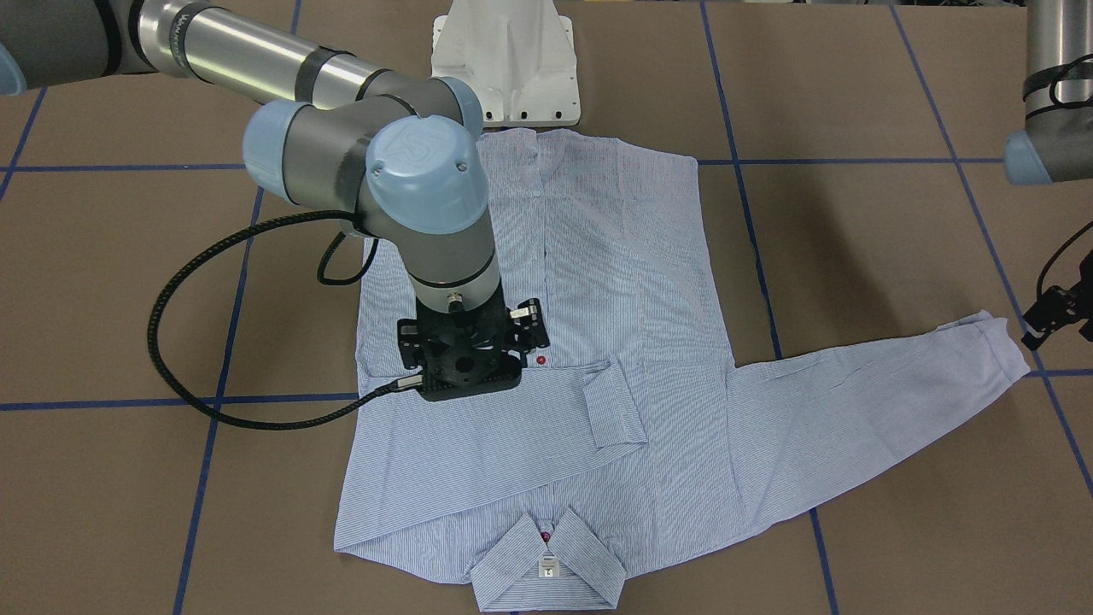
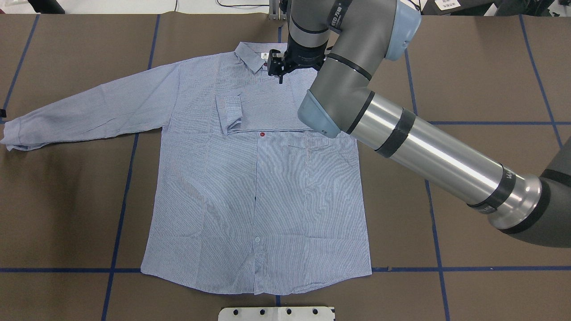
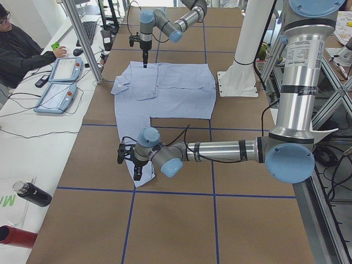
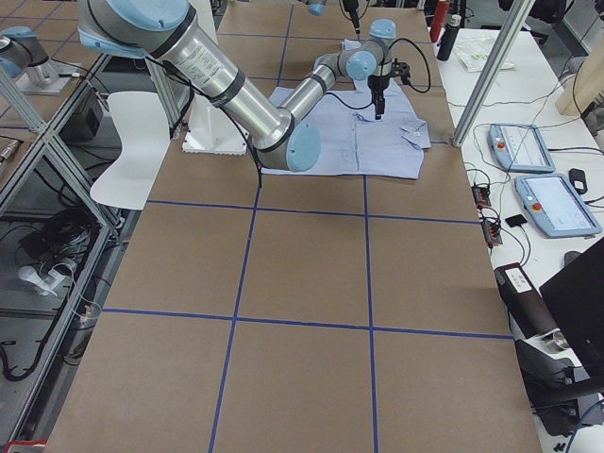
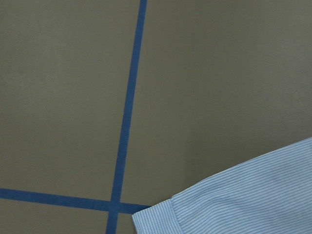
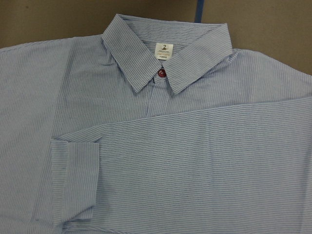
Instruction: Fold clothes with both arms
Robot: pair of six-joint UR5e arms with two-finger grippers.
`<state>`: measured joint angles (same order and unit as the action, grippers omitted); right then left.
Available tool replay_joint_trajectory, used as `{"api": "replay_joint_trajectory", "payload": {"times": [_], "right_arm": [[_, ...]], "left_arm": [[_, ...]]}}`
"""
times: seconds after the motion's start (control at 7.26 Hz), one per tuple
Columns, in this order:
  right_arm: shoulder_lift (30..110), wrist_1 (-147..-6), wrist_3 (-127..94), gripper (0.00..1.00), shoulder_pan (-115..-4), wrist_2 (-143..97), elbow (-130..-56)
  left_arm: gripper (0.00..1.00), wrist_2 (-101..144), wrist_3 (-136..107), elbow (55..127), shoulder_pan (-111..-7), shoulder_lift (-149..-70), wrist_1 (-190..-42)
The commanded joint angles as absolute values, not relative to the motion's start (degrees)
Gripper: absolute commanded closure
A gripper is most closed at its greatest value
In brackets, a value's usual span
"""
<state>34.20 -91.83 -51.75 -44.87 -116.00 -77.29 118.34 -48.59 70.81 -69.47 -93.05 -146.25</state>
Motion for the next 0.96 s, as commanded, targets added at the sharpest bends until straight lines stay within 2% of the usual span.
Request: {"api": "replay_joint_trajectory", "payload": {"times": [0.0, 0.55, 0.83], "right_arm": [[36.8, -93.8, -50.6, 0.01, -45.5, -116.4, -80.9], [37.2, -93.7, -50.6, 0.01, -45.5, -116.2, -81.3], [37.1, -93.7, -50.6, 0.01, -45.5, -116.2, -81.3]], "left_arm": [[0.02, 114.8, -54.7, 68.0, -64.2, -93.2, -150.7], [0.3, 113.6, -55.6, 68.7, -62.8, -93.2, -151.0], [0.29, 113.6, -55.0, 68.7, -62.8, -92.9, -151.0]]}}
